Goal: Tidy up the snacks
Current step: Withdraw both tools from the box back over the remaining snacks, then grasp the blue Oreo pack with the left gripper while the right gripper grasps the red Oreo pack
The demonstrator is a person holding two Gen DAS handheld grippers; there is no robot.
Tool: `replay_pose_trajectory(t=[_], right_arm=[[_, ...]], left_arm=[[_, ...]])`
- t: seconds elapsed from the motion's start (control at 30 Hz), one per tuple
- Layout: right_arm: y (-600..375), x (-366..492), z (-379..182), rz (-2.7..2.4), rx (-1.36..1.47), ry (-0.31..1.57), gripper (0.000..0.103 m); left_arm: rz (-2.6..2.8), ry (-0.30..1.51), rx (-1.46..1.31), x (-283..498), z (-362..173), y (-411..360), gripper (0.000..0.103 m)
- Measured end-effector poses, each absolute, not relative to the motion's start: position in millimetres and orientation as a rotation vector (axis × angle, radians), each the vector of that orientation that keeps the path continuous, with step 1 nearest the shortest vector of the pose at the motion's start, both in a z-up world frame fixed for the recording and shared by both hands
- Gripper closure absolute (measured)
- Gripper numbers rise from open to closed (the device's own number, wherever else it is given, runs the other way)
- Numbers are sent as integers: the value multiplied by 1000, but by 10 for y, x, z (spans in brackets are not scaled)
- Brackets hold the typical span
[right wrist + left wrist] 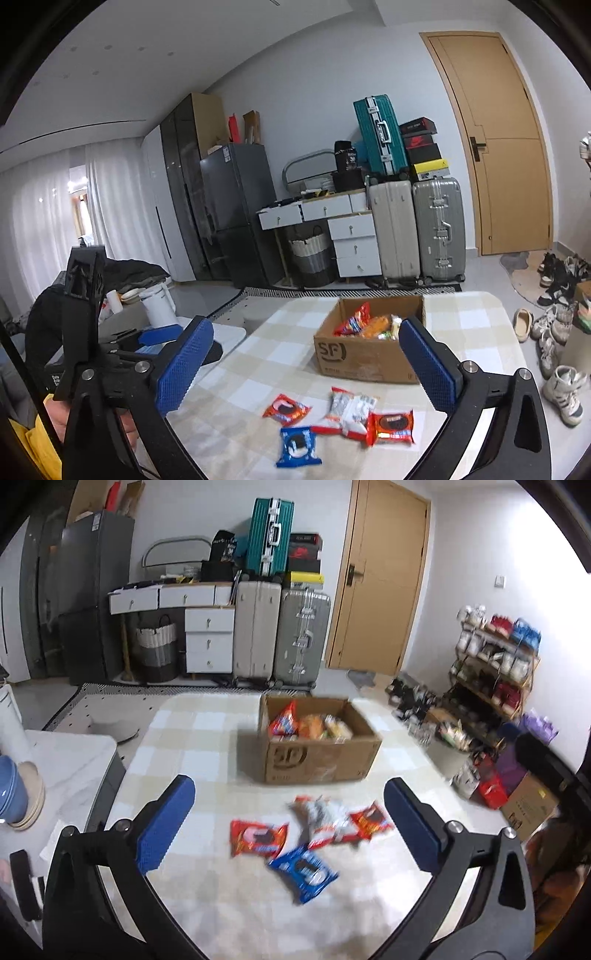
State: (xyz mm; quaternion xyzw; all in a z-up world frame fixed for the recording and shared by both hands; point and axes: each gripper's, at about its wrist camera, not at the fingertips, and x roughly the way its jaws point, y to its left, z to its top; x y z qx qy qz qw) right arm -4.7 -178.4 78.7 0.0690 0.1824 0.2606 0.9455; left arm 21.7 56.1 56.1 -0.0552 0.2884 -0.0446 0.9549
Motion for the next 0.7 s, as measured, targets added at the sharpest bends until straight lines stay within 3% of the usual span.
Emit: replay_pose_trajectory(t=[0.33,0.7], right_arm=[[-1910,-18,175,510,167,462,1],[-1910,263,-494,538,192,591,1]], left_arm=[[-110,897,-150,481,-754,588,1],[-139,1037,-136,1041,-1219,221,1]])
